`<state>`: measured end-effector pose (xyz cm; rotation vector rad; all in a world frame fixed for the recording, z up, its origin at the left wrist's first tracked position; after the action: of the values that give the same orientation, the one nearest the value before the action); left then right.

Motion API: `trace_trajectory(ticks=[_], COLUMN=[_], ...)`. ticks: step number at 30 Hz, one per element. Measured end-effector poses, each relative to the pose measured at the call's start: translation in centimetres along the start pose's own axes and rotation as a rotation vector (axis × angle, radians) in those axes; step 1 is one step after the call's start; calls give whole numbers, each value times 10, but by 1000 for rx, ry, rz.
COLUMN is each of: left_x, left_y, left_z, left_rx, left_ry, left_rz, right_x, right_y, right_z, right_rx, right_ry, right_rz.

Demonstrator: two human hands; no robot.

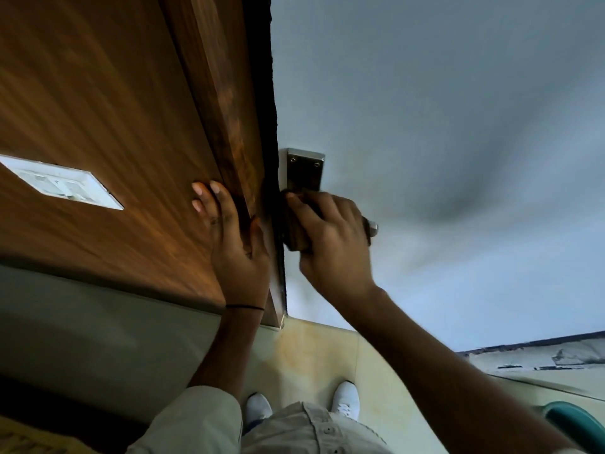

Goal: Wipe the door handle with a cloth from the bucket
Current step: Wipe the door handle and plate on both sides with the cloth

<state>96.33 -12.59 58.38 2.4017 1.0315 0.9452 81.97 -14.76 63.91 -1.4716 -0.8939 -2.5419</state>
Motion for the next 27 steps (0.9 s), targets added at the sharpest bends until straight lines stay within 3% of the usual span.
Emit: trace_trajectory(ticks=[4, 8, 10, 12, 15, 17, 21, 27], left_x=[5, 5, 4, 4, 5, 5, 6, 8], left_y=[0, 0, -1, 0, -1, -1, 0, 1], left_z=[2, 2, 4, 5, 5, 4, 4, 2], left_rx=[1, -16, -19, -12, -2, 7, 19, 29], left_ry=[12, 9, 10, 17, 19, 12, 13, 16], left_rz=[8, 4, 5, 8, 10, 10, 17, 29], right_x=[1, 29, 31, 24, 6, -2, -21, -21], right_y=[-5, -33, -44, -52, -59, -57, -52, -68], right_z=[-11, -60, -77, -83, -74, -58, -33, -35], right_rx=[47, -107, -330, -548, -731, -796, -1025, -1176], right_ry=[32, 204, 535, 1018, 1621, 1849, 2072, 2157], right_rz=[48, -30, -30, -58, -139, -201, -269, -96])
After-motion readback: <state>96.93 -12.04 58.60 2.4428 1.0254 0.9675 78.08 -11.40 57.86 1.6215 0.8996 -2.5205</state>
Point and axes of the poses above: each hand's wrist, its own y-axis towards the middle knuckle, its own x-axis out of the back of the hand, z = x × y, the point moved 5 cm from there along y, towards the middle knuckle, and after that the axes turned 2 degrees about y, right-handed, at the moved point
